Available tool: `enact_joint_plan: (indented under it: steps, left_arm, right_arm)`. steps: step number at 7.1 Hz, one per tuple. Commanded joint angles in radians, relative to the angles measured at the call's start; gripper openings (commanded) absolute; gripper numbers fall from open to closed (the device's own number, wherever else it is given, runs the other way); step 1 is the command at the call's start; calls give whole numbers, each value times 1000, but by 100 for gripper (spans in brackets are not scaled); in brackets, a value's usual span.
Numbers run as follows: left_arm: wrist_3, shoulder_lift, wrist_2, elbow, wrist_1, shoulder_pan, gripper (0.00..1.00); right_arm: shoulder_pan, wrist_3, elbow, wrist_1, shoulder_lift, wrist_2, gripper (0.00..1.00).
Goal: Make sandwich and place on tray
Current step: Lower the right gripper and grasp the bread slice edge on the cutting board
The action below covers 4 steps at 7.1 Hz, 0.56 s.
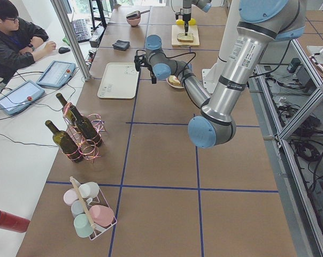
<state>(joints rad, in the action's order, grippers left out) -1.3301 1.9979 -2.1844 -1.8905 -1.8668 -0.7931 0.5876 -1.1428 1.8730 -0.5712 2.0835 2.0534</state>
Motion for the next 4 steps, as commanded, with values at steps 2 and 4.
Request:
enact_joint_plan:
  steps: [2,4]
  left_arm:
    - [0,-1,0,1,0,0,100]
    - [0,-1,0,1,0,0,100]
  right_arm:
    - [3,0,20,7,3,2,0]
    - [11,0,99,10,19,5,0]
